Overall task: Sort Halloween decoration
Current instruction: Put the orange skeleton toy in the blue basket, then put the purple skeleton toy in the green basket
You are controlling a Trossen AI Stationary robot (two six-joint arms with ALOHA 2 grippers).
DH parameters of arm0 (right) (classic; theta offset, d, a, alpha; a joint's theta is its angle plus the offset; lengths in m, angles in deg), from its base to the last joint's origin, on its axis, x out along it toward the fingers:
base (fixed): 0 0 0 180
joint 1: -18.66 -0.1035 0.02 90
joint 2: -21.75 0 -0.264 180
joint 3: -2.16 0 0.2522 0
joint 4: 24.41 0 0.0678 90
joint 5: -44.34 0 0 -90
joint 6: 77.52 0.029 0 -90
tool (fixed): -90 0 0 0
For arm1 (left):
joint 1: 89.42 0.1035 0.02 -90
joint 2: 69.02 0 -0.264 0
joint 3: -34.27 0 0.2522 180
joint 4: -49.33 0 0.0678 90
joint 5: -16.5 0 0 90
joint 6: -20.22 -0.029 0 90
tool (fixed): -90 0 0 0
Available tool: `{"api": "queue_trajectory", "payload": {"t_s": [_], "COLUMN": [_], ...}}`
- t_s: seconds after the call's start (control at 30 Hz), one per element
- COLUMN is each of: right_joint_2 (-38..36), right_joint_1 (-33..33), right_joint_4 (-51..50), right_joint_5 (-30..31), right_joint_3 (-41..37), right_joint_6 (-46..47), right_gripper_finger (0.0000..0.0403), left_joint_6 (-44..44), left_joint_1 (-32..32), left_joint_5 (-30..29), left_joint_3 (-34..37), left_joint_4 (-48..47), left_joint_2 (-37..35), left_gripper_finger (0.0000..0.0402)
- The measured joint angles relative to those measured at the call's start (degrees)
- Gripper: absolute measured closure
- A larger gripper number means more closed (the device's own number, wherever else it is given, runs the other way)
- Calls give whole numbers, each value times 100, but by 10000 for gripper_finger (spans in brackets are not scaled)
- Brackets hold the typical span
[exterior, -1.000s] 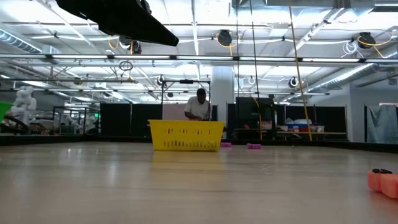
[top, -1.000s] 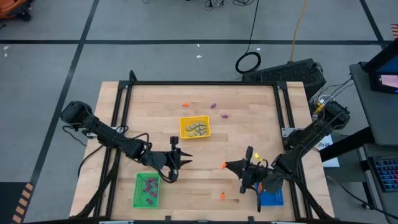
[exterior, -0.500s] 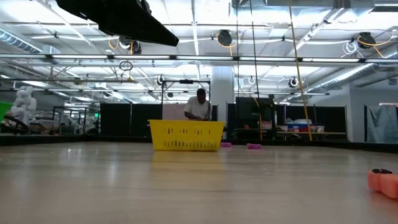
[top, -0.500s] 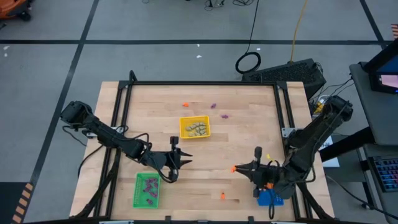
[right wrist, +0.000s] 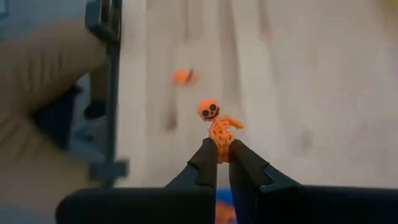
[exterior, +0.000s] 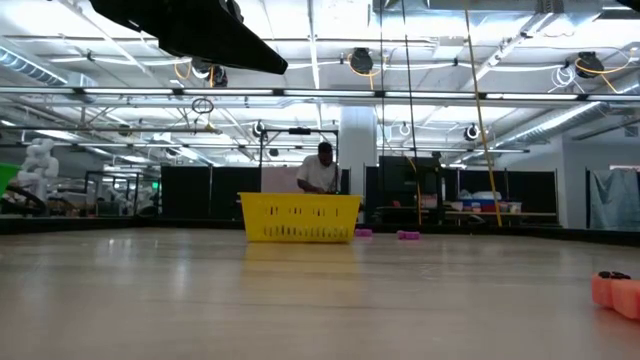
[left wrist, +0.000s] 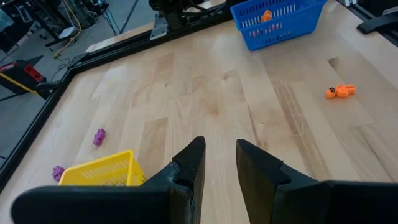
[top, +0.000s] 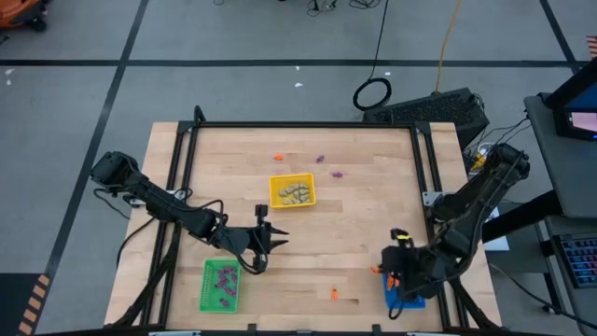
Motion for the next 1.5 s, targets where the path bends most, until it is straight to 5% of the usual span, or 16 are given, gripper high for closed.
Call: {"api": "queue_trajectory", "payload": {"t_s": [0.2, 0.33, 0.53, 0.77, 0.97, 1.2, 1.5], "right_joint_2": [257, 592, 1125, 1697, 1844, 1364, 354], "right_joint_1": [0, 9, -9, -10, 4, -178, -530], "right_joint_4": [-398, -665, -851, -1102, -1375, -1940, -3275], "right_joint_5": [-610, -1814, -2554, -2725, -2917, -2430, 17], "right_joint_3": [-2, -4, -4, -4, -7, -9, -7], "right_joint_6": [1036, 1584, 2143, 2248, 2516, 2717, 3126], "right_gripper_finger": [396, 396, 396, 379, 312, 222, 232], "left_joint_6": [4, 7, 9, 9, -32, -273, -251], "left_joint_1": [0, 0, 1, 2, 19, 408, 1447], "left_joint_5": [0, 0, 0, 0, -105, -114, -155], "left_joint_3": [0, 0, 0, 0, 0, -431, -1960], "left_joint_4": [4, 7, 25, 139, 222, 14, -2088], "left_joint_2": [0, 0, 0, 0, 0, 4, 4], "left_gripper_finger": [314, 314, 314, 314, 314, 314, 314]}}
